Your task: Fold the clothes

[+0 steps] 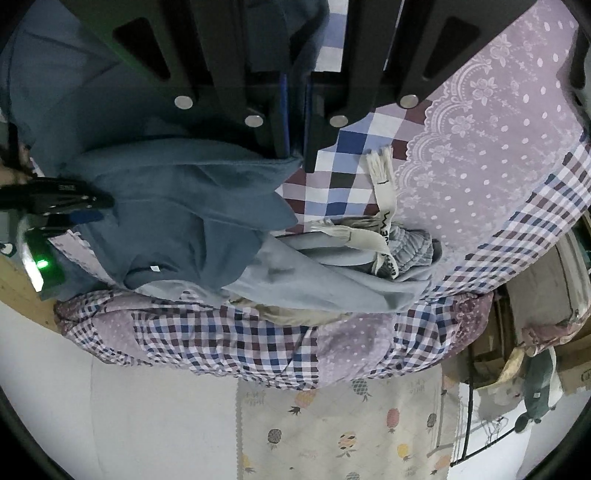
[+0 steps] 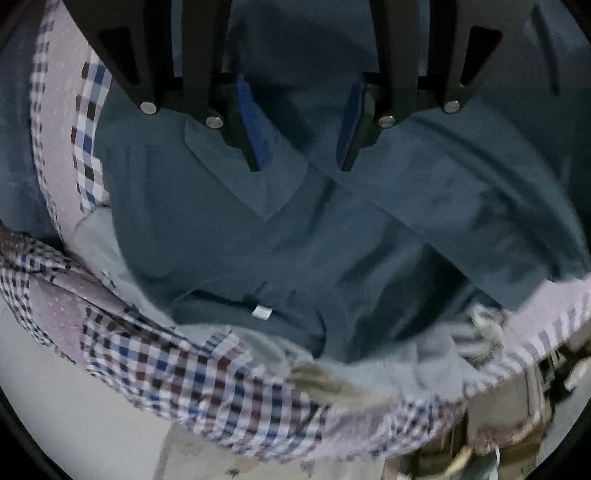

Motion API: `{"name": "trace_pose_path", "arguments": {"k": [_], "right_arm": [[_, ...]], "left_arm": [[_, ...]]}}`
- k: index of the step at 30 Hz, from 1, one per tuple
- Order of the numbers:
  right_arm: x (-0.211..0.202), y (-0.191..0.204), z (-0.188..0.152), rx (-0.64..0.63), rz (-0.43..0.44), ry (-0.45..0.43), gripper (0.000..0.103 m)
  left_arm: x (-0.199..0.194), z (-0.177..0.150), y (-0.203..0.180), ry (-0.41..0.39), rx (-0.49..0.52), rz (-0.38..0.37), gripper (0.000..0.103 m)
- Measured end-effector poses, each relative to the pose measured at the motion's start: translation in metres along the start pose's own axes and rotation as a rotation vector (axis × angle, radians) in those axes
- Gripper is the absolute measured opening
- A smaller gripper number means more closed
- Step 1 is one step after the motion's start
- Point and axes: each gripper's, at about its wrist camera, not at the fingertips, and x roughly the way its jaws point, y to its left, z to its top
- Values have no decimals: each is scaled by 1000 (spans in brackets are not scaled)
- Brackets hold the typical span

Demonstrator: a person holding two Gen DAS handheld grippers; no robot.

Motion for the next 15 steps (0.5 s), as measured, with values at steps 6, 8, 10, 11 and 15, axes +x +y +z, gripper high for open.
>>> {"name": "trace_pose_path", "arguments": {"k": [6, 8, 10, 11, 15], "right_arm": [[-15, -27, 14, 63, 25, -38, 4], [-53, -49, 13, 157, 102, -155, 4], [-94, -77, -3, 294, 208, -288, 4], [-109, -89, -17, 361, 251, -338, 4], [-115, -131, -90, 552, 186, -283, 7]], "left_arm": [[4, -3, 14, 24, -71, -10, 5], [4, -5, 17, 29, -74, -10, 5], [4, -6, 19, 34, -78, -10, 5], [4, -7, 21, 36, -80, -10, 5], [2, -9, 23, 42, -81, -11, 5]]}}
